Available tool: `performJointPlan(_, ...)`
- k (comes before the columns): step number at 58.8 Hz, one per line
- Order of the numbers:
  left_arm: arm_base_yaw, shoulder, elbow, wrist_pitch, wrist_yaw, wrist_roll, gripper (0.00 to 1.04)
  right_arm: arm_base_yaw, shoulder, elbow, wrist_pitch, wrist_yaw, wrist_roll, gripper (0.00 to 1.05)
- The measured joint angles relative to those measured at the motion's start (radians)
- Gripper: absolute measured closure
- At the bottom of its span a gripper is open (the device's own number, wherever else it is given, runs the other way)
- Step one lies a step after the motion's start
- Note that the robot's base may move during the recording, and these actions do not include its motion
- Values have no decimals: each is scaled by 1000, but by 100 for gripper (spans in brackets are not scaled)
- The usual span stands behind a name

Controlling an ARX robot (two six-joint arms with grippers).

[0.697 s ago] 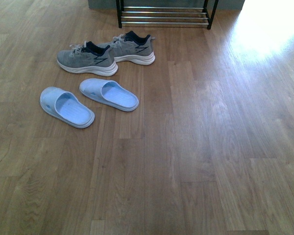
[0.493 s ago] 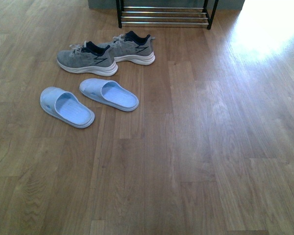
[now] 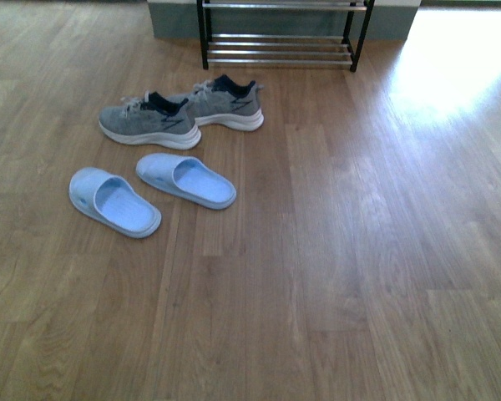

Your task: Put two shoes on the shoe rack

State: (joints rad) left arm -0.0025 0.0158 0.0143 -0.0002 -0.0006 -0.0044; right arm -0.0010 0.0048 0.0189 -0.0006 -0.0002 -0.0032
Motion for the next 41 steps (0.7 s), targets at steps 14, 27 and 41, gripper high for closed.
performJointPlan(14,0,0,0,0,0,0,9,0,0,0,0,0,0,9)
performJointPlan(27,0,0,0,0,0,0,9,0,0,0,0,0,0,9)
performJointPlan(41,0,0,0,0,0,0,9,0,0,0,0,0,0,9)
